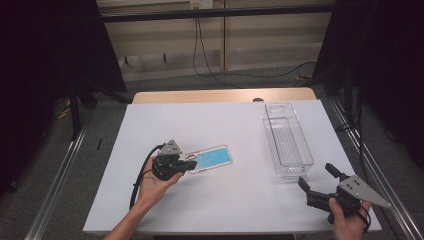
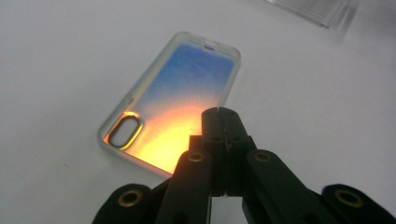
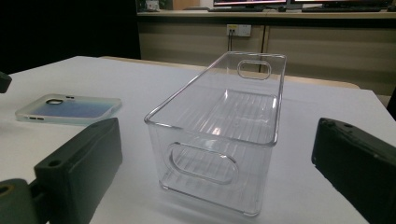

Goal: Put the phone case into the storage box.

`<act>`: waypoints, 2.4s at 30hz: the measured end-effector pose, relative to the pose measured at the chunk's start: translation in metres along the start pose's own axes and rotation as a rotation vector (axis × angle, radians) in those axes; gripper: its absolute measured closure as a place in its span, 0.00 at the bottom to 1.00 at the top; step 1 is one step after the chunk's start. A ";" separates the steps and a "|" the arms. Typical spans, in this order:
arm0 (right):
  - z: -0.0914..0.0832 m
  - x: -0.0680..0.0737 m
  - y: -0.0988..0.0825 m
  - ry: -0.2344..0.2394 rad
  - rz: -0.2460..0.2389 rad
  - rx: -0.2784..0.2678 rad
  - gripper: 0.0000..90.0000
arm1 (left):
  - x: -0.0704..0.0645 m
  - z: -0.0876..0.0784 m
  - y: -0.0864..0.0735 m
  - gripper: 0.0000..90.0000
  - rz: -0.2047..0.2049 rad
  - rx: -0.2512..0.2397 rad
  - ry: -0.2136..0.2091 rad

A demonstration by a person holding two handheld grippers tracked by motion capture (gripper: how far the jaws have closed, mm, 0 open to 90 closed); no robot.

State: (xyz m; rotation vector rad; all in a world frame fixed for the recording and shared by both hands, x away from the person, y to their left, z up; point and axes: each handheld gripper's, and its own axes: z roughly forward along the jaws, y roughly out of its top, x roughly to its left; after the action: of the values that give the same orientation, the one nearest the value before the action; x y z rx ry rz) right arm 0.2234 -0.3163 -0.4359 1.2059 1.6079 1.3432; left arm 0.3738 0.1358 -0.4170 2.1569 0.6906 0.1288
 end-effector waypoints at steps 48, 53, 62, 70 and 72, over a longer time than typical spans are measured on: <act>0.000 0.000 0.000 0.006 -0.001 0.003 0.01 | 0.006 0.029 -0.007 1.00 -0.024 0.234 -0.021; 0.000 0.000 0.000 0.006 -0.001 0.002 0.01 | 0.008 0.028 -0.007 1.00 -0.011 0.237 -0.002; -0.001 0.000 0.000 0.005 0.001 0.003 0.01 | 0.010 0.029 -0.007 1.00 -0.031 0.221 0.016; -0.001 0.000 0.000 0.005 0.000 0.004 0.01 | 0.012 0.029 -0.006 1.00 -0.033 0.227 0.019; -0.001 0.000 0.000 0.005 0.001 0.002 0.01 | 0.013 0.029 -0.007 1.00 -0.045 0.220 0.020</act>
State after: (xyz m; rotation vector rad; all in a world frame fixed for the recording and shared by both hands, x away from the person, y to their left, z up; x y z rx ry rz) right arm 0.2227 -0.3162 -0.4358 1.2054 1.6131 1.3460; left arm 0.3908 0.1253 -0.4425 2.3505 0.7955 0.0523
